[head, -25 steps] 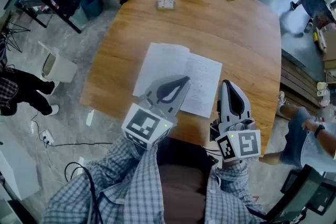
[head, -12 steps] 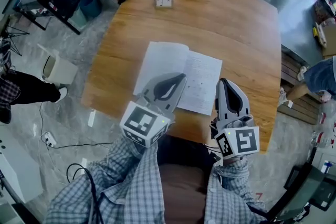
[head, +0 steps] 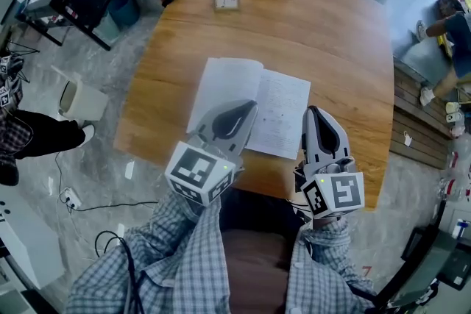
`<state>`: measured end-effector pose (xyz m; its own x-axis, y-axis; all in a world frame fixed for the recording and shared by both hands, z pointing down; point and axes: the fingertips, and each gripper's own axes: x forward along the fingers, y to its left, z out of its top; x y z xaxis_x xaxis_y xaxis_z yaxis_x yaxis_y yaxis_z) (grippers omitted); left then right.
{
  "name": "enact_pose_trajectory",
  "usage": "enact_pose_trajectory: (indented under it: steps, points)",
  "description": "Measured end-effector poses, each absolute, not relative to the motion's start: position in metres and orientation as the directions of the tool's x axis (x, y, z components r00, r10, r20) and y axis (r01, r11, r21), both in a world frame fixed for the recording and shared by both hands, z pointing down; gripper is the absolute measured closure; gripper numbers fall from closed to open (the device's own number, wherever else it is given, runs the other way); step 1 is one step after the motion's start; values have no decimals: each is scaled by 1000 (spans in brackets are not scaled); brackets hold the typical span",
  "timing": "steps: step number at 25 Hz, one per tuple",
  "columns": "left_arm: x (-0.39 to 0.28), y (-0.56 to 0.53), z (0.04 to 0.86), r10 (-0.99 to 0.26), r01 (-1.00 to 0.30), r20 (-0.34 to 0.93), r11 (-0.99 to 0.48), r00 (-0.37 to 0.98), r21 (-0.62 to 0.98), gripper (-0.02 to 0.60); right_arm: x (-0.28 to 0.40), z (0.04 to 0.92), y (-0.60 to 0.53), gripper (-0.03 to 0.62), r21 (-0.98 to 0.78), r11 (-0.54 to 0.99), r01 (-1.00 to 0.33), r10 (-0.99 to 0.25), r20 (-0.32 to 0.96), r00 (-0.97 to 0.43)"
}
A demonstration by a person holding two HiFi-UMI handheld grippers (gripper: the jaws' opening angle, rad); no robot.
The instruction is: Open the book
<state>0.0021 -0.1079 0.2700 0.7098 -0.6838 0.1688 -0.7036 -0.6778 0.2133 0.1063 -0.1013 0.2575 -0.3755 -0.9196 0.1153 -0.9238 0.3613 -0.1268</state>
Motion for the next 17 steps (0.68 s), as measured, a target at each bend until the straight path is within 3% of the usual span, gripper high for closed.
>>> enact_pose_trajectory:
  steps: [17]
  points:
    - [11, -111, 268, -666, -685, 165, -690, 727, 234, 574, 115, 260, -102, 576, -183, 329, -927, -927, 124, -353]
